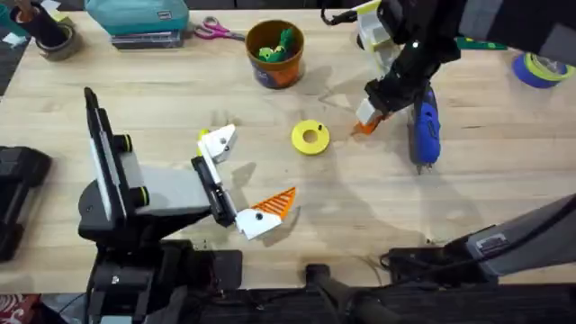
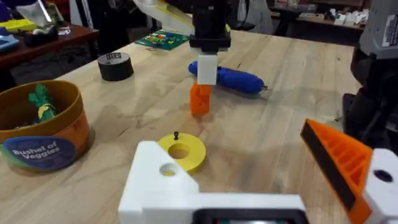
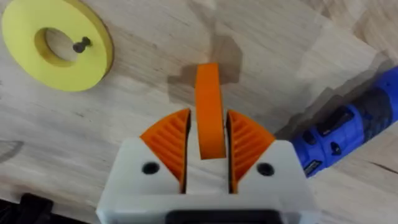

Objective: Pick up the gripper from the table and insert it into the empty holder that is missing its gripper. Then pick up a screw, insert it into the mounting hole, and use the screwdriver to tighten it. Finally, clean up the table by picking up the vegetable and placing it into the bucket.

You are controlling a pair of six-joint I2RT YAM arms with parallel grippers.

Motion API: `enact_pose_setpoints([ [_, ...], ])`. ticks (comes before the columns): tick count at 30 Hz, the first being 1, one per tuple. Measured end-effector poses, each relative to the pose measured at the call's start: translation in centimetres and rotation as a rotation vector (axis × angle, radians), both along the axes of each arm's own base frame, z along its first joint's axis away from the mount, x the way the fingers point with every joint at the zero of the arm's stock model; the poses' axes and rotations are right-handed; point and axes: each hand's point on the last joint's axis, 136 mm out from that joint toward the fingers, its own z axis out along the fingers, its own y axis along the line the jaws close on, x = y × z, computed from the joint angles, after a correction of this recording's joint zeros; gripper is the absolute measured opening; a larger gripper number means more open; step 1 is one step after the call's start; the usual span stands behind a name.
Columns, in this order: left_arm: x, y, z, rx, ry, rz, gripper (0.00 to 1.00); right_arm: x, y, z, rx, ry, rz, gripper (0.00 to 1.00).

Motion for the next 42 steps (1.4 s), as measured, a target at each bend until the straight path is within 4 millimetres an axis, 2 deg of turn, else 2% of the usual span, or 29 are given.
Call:
enact_pose_setpoints([
  [1,0.0,0.0,0.0,0.0,0.0,0.0,0.985,0.0,0.0,0.0,0.0,0.0,0.002,0.311],
  [4,0.0,0.0,0.0,0.0,0.0,0.0,0.985,0.0,0.0,0.0,0.001,-0.002,0.005,0.035],
  [5,0.0,0.0,0.0,0.0,0.0,0.0,0.985,0.0,0.0,0.0,0.001,-0.002,0.005,0.015],
  [15,0.0,0.0,0.0,0.0,0.0,0.0,0.985,0.1,0.0,0.1,0.002,-0.006,0.001,0.009],
  [18,0.0,0.0,0.0,0.0,0.0,0.0,0.985,0.3,0.1,0.7,0.012,-0.034,-0.012,0.009],
  [21,0.0,0.0,0.0,0.0,0.001,0.0,0.985,0.4,0.1,2.8,0.034,-0.1,-0.031,0.009],
  [29,0.0,0.0,0.0,0.0,0.0,0.0,0.985,-0.1,0.0,10.8,0.135,-0.357,-0.112,0.009],
  [34,0.0,0.0,0.0,0.0,0.0,0.0,0.986,-0.8,-0.2,14.1,0.191,-0.463,-0.164,0.008],
  [42,0.0,0.0,0.0,0.0,0.001,0.0,0.985,-0.6,-0.1,19.7,0.298,-0.68,-0.196,0.008],
])
